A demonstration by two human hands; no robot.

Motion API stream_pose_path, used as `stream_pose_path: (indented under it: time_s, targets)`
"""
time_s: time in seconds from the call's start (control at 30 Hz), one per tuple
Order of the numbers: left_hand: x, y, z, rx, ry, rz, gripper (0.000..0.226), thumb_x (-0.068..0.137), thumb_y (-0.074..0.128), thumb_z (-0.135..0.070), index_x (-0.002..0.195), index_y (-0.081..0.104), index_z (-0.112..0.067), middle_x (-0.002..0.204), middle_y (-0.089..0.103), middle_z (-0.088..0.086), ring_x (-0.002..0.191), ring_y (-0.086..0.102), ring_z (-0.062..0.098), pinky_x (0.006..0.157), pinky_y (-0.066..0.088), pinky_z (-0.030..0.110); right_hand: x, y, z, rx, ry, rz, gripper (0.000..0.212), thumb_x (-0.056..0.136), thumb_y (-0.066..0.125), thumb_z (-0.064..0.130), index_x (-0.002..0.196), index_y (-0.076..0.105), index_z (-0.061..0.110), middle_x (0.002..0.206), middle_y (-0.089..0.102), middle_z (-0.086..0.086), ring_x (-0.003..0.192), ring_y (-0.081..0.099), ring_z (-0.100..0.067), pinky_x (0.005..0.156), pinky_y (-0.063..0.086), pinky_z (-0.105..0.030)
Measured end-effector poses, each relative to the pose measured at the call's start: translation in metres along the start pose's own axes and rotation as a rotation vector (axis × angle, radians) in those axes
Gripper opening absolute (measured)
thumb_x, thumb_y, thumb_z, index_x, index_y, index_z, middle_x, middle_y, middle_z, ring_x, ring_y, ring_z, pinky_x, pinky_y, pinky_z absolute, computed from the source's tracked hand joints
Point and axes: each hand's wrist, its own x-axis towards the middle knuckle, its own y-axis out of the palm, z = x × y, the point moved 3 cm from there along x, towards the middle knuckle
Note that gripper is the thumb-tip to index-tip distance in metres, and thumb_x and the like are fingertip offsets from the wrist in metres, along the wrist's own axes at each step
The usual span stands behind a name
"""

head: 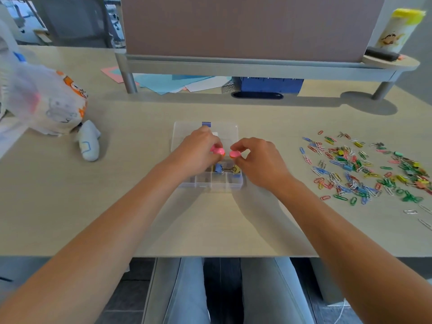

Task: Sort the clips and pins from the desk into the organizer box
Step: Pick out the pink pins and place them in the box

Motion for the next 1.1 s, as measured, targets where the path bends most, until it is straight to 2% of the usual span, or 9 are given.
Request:
stream_pose_path:
  time_s: [0.2,0.33,0.43,0.63,0.8,0.97,1.1]
  targets:
    - [0.002,0.003,0.000,0.026,-0.004,0.018,0.019,0.090,0.067,-0.022,0.101,0.076,-0.010,0.104,0.056,0.012,0.090,0.058,0.027,0.082,0.051,0.047,0.000,0.004,-0.003,-0.001,-0.021,0.018,0.025,0.096,0.065,0.023,0.120,0.072,0.026,0.118,0.067,0.005,0.090,0.061,-0.012,0.085,0.051,-0.030]
    - [0.002,0.001,-0.002,0.012,-0.023,0.029,0.029,0.089,0.070,-0.030,0.111,0.075,-0.011,0.110,0.057,0.011,0.100,0.058,0.026,0.088,0.050,0.044,0.000,0.006,-0.005,0.001,-0.022,0.033,0.028,0.096,0.064,0.024,0.123,0.071,0.025,0.121,0.064,0.005,0.091,0.057,-0.010,0.085,0.047,-0.027]
    - [0.002,0.000,-0.003,0.024,-0.041,0.035,0.039,0.088,0.071,-0.034,0.117,0.072,-0.008,0.112,0.060,0.011,0.100,0.059,0.025,0.089,0.051,0.043,-0.001,0.005,-0.004,0.012,-0.019,0.026,0.029,0.096,0.061,0.020,0.123,0.070,0.025,0.121,0.065,0.005,0.093,0.058,-0.011,0.087,0.049,-0.028]
    - [-0.004,-0.001,0.002,-0.007,-0.015,0.004,0.031,0.093,0.066,-0.016,0.124,0.069,-0.013,0.118,0.056,0.007,0.099,0.060,0.020,0.086,0.047,0.029,-0.003,0.004,-0.004,0.025,-0.009,0.003,0.029,0.096,0.056,0.017,0.120,0.070,0.024,0.117,0.066,0.005,0.095,0.061,-0.012,0.088,0.052,-0.031]
    - [-0.015,0.001,0.006,0.070,-0.002,0.025,0.032,0.091,0.057,-0.002,0.110,0.074,-0.021,0.105,0.061,0.006,0.097,0.059,0.027,0.083,0.050,0.041,-0.004,0.005,-0.005,0.032,0.004,-0.001,0.027,0.097,0.058,0.020,0.120,0.071,0.024,0.118,0.067,0.006,0.095,0.062,-0.011,0.088,0.053,-0.030]
    - [-0.024,0.003,0.010,0.087,-0.015,-0.038,0.040,0.094,0.056,-0.008,0.132,0.061,-0.020,0.121,0.063,0.005,0.110,0.058,0.026,0.086,0.048,0.038,-0.006,0.005,-0.004,0.023,-0.003,0.001,0.029,0.098,0.057,0.020,0.123,0.069,0.024,0.119,0.066,0.004,0.096,0.062,-0.013,0.088,0.053,-0.032]
    - [-0.035,0.008,0.014,0.149,-0.011,-0.135,0.033,0.097,0.055,-0.019,0.128,0.063,-0.015,0.121,0.062,0.005,0.113,0.047,0.027,0.089,0.044,0.039,-0.011,0.006,-0.003,0.010,-0.003,-0.017,0.029,0.097,0.056,0.021,0.123,0.068,0.026,0.118,0.063,0.003,0.096,0.063,-0.015,0.088,0.054,-0.037]
